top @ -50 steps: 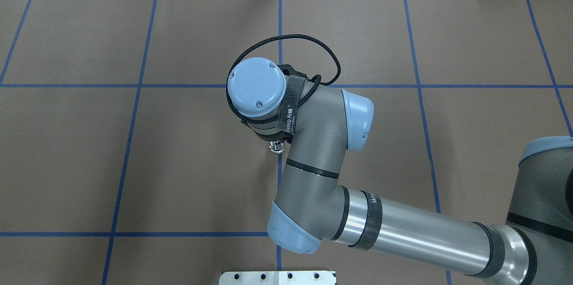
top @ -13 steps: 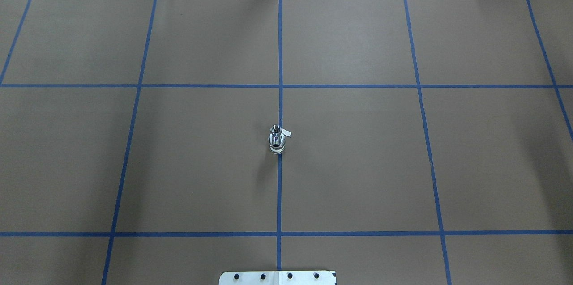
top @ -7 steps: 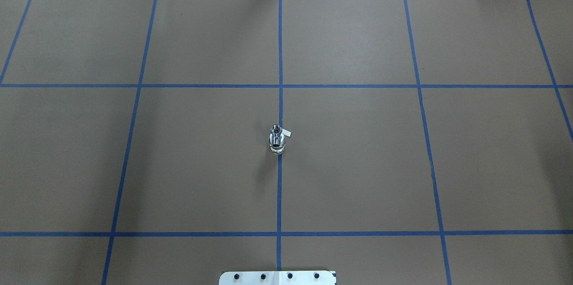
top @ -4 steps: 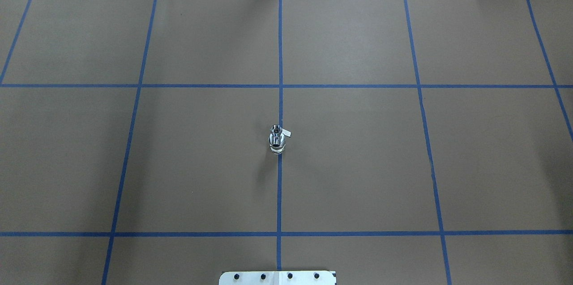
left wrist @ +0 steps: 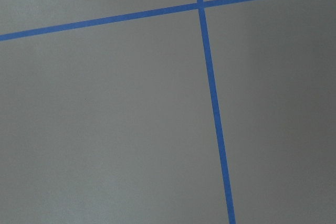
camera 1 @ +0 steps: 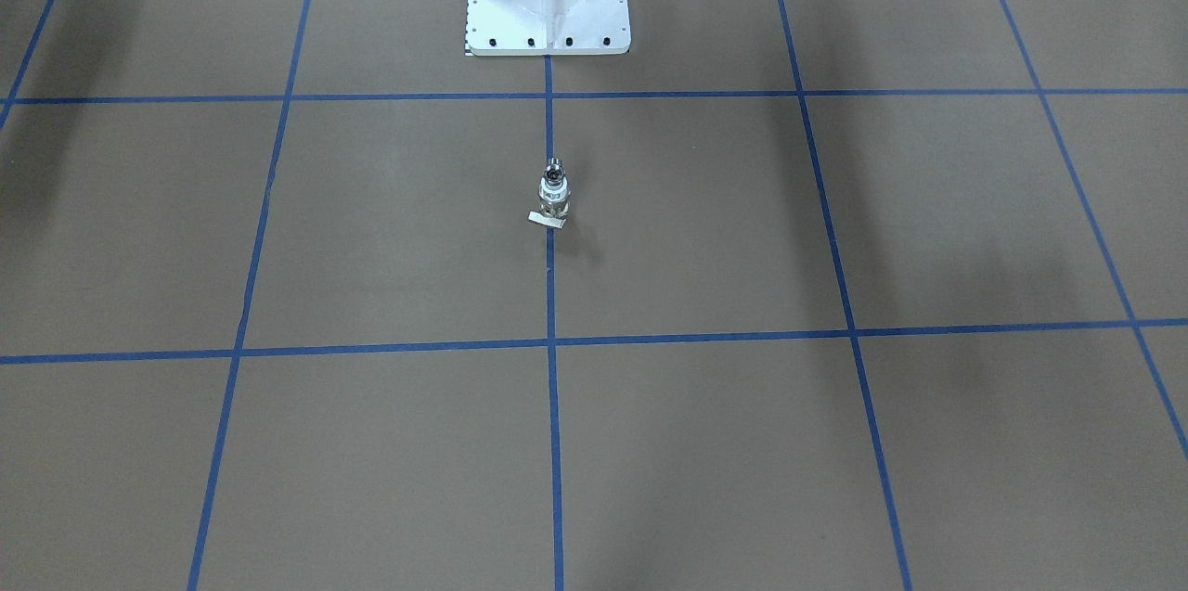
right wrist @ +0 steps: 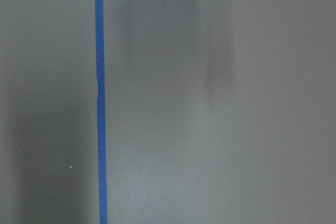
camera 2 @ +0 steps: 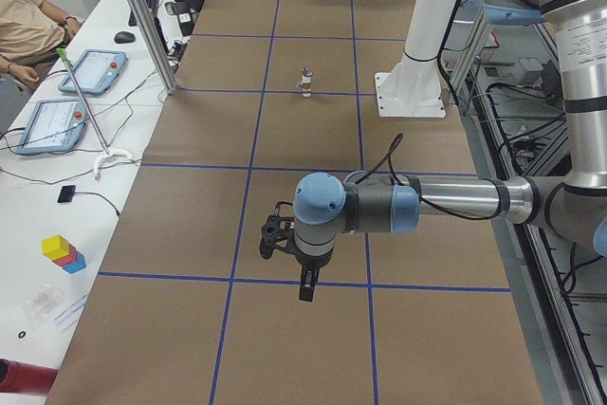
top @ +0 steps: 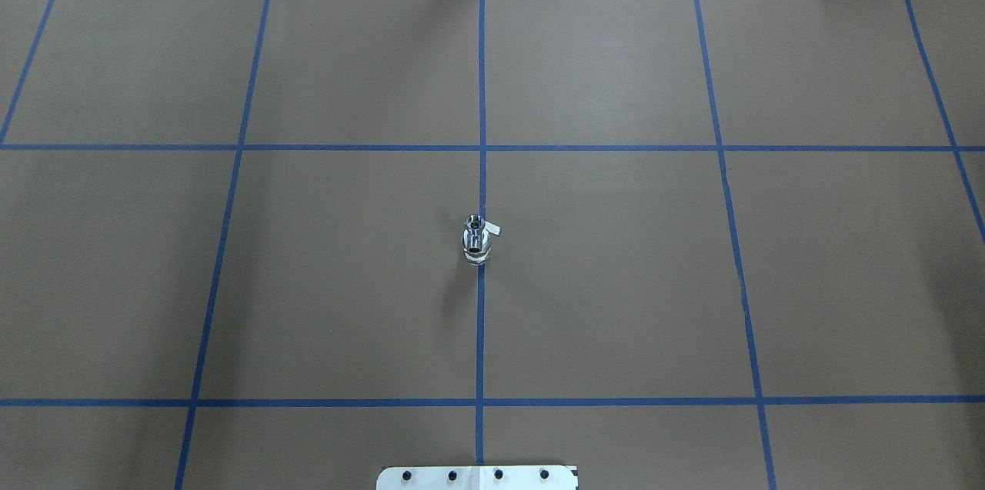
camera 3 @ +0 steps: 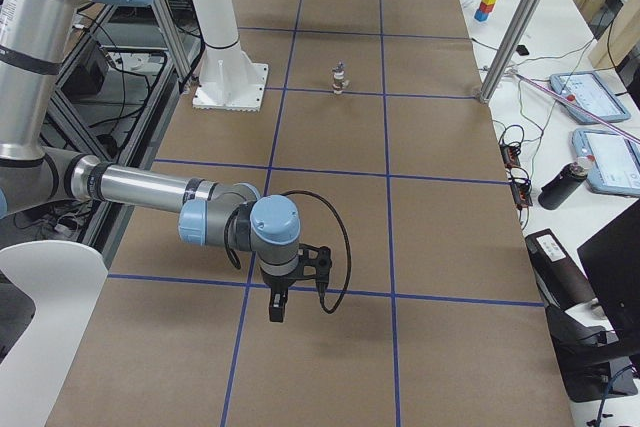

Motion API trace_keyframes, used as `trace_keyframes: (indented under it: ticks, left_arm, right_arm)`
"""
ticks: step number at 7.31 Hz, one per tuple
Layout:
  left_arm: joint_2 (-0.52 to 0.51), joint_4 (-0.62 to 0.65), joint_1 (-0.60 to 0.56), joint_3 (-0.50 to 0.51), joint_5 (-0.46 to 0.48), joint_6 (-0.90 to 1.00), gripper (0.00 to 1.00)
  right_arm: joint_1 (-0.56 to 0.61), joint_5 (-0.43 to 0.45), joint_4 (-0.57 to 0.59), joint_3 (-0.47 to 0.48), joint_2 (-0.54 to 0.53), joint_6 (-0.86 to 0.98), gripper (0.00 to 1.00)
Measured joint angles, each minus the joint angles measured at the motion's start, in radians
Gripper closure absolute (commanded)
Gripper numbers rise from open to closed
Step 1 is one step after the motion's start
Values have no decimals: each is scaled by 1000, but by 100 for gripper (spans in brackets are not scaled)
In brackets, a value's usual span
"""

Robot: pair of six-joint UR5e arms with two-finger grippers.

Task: Assemble PPR valve and pipe with both arms

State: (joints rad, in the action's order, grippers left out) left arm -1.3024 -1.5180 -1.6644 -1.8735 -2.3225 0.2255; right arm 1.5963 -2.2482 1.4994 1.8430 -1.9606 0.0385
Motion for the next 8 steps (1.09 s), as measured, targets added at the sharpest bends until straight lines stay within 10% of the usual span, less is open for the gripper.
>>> trace_keyframes:
  ticks: [8]
  left_arm:
    - [0,-2,1,-4,-1,0,0]
  right_arm:
    - [1,-4,213,145,6,-2,0]
